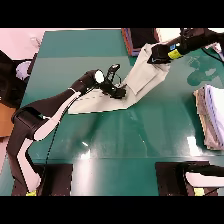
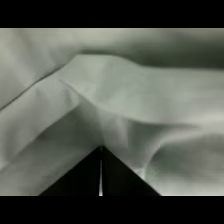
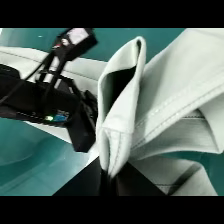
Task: Fold the shirts.
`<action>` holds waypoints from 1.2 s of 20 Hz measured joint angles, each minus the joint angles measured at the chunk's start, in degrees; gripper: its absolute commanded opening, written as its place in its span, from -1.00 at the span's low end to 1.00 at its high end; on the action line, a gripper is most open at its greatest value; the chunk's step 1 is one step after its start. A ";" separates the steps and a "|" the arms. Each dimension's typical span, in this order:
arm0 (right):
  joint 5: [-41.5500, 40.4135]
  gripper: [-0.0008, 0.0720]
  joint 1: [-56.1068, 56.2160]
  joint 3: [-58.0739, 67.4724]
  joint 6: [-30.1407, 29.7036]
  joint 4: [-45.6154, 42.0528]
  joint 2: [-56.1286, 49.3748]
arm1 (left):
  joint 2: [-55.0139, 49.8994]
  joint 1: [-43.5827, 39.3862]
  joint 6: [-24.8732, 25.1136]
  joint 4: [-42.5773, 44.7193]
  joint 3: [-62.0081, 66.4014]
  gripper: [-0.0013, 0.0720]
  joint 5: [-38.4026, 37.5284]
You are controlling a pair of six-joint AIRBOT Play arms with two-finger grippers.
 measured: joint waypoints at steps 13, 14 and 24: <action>-9.79 -0.93 14.51 2.03 1.55 2.62 -6.47 | 17.70 16.87 -1.62 21.35 3.76 -0.89 -15.54; -12.26 -0.92 16.68 2.03 0.96 4.02 -8.13 | 19.76 18.67 -1.25 22.43 3.80 -0.89 -16.26; -31.58 0.14 29.77 9.07 -8.63 13.86 -25.42 | 32.24 25.68 -0.02 26.67 3.85 -0.89 -20.15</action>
